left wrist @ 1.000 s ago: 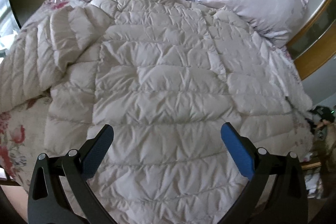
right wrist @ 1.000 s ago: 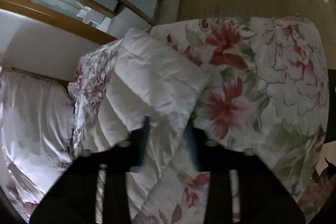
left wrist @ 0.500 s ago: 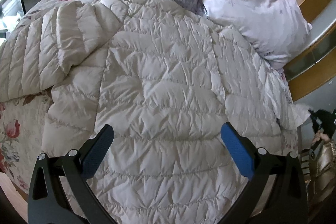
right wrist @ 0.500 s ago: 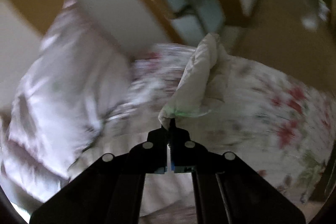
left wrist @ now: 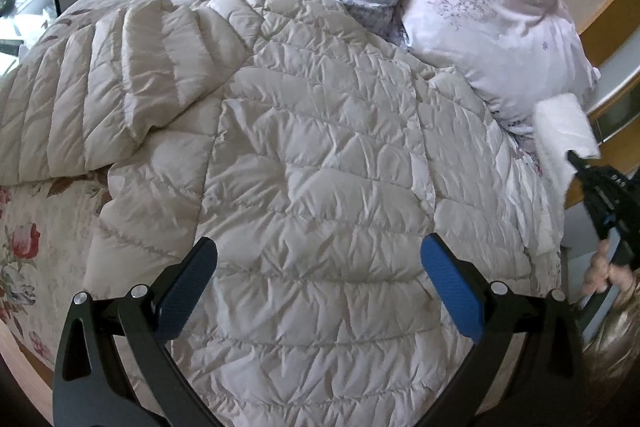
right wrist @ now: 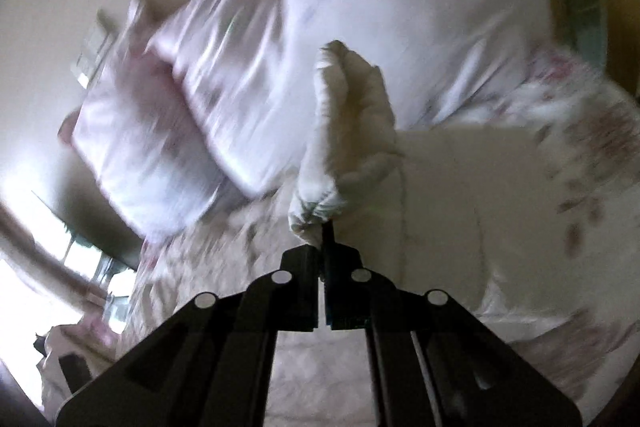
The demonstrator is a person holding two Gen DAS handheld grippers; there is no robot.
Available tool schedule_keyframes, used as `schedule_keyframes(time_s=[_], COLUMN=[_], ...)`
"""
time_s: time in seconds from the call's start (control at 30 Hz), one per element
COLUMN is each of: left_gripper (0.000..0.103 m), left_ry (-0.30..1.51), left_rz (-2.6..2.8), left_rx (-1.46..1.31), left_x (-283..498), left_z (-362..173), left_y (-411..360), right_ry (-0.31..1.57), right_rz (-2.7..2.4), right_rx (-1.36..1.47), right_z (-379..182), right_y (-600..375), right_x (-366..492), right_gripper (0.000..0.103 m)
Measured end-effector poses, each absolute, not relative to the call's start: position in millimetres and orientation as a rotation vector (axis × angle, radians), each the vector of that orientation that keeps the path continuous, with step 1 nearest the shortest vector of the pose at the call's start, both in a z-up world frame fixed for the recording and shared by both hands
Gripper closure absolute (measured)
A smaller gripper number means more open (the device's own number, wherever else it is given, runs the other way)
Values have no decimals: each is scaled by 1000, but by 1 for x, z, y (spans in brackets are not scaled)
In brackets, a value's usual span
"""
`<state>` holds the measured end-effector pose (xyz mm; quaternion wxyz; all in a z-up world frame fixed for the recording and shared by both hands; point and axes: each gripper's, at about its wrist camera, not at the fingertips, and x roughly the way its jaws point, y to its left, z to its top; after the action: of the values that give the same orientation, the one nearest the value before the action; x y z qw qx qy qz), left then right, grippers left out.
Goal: Fold large clothes
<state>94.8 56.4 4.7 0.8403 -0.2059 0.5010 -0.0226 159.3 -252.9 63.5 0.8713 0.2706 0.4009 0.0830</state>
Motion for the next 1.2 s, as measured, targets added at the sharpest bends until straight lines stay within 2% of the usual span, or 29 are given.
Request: schedule_keyframes(time_s=[0.27,0.6,0.73,0.83,0.87,0.93,1.13,1.2], left_gripper=[2,5,5,5,5,5,8,10], left_ry=[1064,1033,1007,984,977,956,907,896], left_rz=[-11,78,131,182,195,229,321,346], left_rx=[-476,-553,-603,-663,-678,-727,-840,-867], left_x=[91,82,76,70,68,63,50,47], left_z=[2,3,2,1,1,0,-6,-7], left_y=[72,108,131,153,158,175,213,224], right_ry=[1001,1102,1170,1228,1237,1242,1204,1246], right_rz=[344,475,480,488,499,527,590,560], right_rx=[510,420,367,322,308,298,304,260], right_z=[22,10,-4,-13,-13,-11,1,-8], right_y=[-151,-69,-46,-38,-35,-33,-18,-10], right_x=[169,178,180,179,178,175,174,179], right_gripper=[100,99,89,76,57,33,33,33])
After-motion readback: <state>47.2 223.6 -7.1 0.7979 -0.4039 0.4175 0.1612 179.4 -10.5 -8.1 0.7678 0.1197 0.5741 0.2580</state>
